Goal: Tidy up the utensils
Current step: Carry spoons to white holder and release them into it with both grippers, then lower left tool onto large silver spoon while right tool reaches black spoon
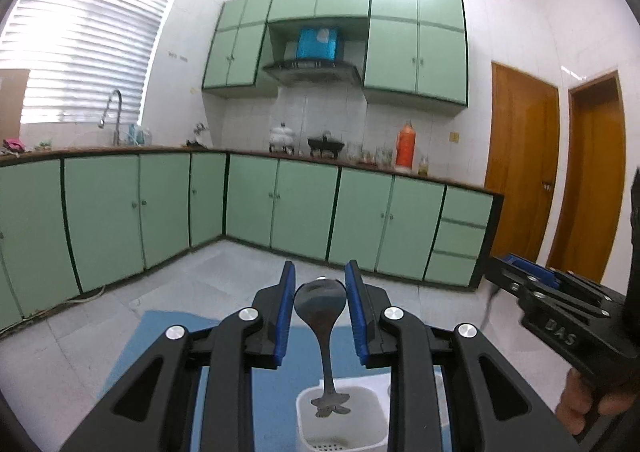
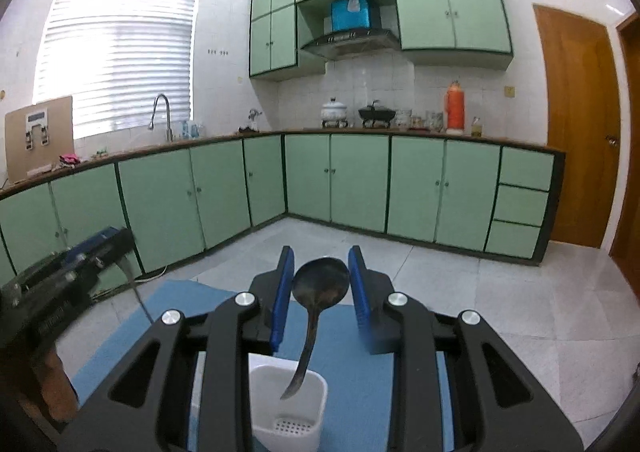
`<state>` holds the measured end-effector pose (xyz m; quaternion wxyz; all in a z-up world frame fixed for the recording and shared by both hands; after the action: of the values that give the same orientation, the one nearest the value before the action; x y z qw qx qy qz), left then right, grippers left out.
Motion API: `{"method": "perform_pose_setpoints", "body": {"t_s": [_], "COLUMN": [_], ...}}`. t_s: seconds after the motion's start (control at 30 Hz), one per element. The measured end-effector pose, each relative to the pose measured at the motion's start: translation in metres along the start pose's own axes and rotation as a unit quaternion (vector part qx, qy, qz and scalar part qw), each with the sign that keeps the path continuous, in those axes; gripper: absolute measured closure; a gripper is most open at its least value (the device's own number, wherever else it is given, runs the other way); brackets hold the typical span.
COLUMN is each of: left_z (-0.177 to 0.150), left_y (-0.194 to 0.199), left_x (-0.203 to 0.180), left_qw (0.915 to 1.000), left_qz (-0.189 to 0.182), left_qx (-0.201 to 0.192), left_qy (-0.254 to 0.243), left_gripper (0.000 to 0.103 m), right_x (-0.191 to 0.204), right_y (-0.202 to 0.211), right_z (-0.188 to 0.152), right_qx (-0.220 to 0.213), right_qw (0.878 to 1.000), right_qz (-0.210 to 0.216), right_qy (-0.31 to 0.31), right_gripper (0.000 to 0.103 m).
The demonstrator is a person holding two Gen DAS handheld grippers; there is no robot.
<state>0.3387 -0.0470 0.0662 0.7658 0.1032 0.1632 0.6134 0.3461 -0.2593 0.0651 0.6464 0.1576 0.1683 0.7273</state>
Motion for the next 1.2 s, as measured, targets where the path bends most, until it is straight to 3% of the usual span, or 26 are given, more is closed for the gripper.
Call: {"method": "perform_pose_setpoints", "body": {"t_s": [0.23,0.6,0.83,1.03,1.2], "left_z": [-0.036,-0.068,-0.071,-0.082,-0.114], "left_y": [-0.039,-0.054,-0.03,0.015,0.045], "left_x": [0.002,0.007,0.014,0.036,0.053], "left_qw": [0.9984,0.9952,0.9958,0.9943,0.9882], "left_qz": [0.006,0.022,0.024,0.051,0.067], "left_qx": [0.057,0.095,0.088,0.094,0.135], "left_qy": [-0.006,-0.012,-0.003,0.013,0.026], "left_gripper": [0.078,0.076,0.045,0.018,0.013], "right_x": [0.005,0.018,0.013,0.006,0.006], "right_y": [-0.046,-0.05,-0.02,0.018,0.048], "right_z": [-0.041,-0.079,-0.082,-0.102,-0.143], "right_qx": [0.065,0.086,0.058,0.053,0.072], "right_qw": [0.998,0.996,0.998,0.998,0.996], "right_qz": [0.007,0.008,-0.013,-0.039,-0.057], "right_qy": [-0.006,-0.014,-0.021,-0.015,-0.006], "right_gripper": [0.076,0.074,0.052,0.032,0.022]}}
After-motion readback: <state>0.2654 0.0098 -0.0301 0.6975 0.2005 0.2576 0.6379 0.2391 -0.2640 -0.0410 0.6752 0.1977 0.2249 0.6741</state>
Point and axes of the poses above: each gripper's, at about its wrist camera, not at the fingertips, and y roughly against the way its jaws point, x to its left, z to its top, the point moved 3 cm from there along -y, roughly the way its jaws point, and after that the axes turned 8 degrees about x, right-handed, at the moved point
